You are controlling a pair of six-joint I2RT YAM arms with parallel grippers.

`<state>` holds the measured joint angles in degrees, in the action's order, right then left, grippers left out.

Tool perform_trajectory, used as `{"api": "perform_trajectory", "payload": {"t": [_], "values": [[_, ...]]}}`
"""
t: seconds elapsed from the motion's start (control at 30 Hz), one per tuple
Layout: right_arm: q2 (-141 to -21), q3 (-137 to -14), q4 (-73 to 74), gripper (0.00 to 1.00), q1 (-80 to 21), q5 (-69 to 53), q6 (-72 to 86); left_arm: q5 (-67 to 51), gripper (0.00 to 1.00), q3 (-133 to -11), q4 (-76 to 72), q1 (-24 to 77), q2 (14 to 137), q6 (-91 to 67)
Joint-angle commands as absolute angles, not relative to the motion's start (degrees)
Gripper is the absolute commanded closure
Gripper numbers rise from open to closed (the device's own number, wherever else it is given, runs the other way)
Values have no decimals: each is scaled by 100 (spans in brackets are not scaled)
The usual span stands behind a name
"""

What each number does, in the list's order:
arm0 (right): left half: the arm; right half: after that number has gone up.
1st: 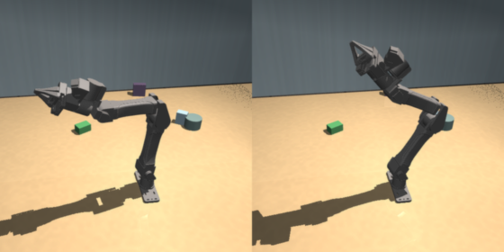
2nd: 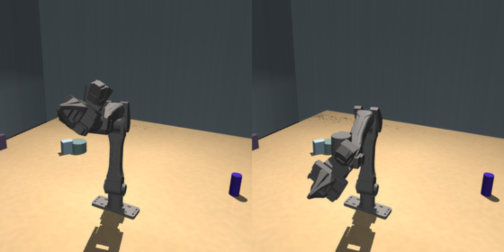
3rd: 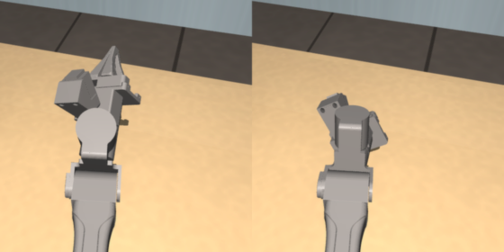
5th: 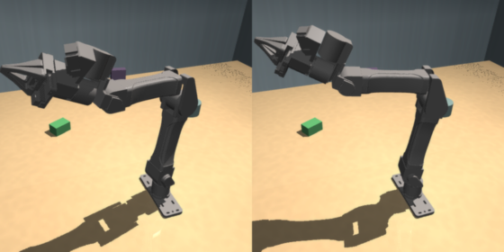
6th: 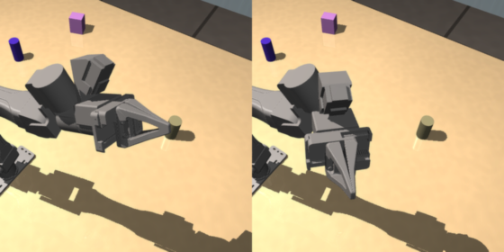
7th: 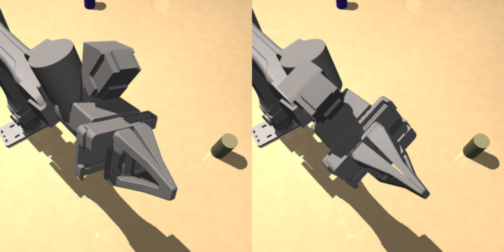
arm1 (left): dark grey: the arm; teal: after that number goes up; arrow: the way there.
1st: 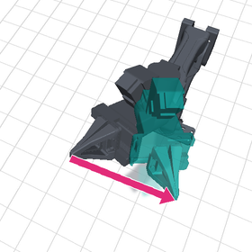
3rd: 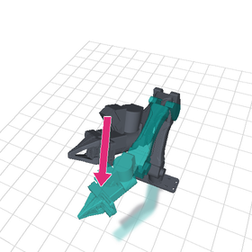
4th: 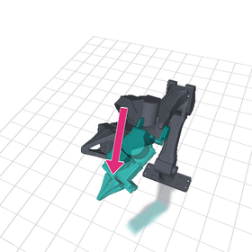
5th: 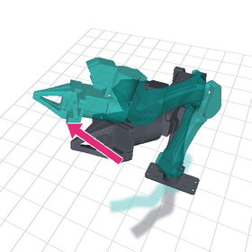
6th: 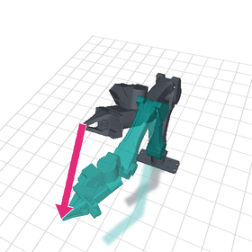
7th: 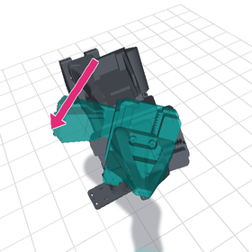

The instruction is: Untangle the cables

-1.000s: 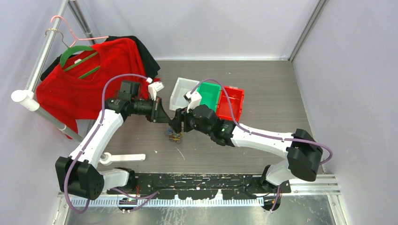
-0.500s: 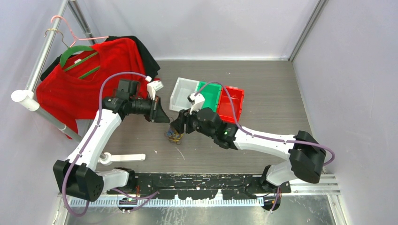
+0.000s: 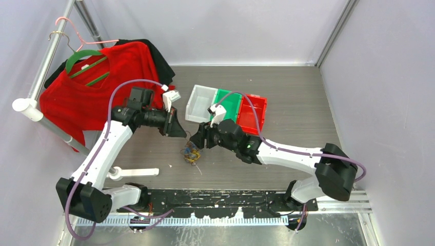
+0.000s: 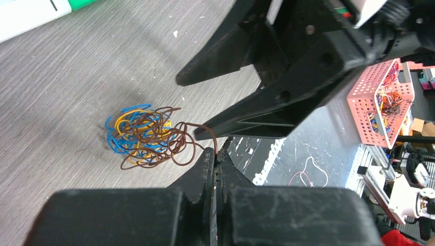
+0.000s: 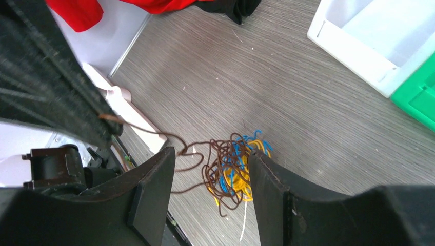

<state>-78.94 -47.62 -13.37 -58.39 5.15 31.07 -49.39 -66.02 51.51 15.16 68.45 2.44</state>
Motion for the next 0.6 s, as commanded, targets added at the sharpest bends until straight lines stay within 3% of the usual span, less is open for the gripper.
{"api": "perform_trajectory", "payload": {"t": [0.0, 0.3, 0.57], "values": [[-8289, -5265, -1905, 39, -5775, 206, 3319, -5212, 100, -6948, 5229, 1594, 6715, 360], [-9058, -5660, -2290, 37, -5777, 348, 3510, -5305, 100, -7126, 5302, 1701, 6777, 332], [-9580, -5348, -2645, 40, -5720, 586, 3748, -5467, 100, -8085, 6008, 1727, 6805, 279]]}}
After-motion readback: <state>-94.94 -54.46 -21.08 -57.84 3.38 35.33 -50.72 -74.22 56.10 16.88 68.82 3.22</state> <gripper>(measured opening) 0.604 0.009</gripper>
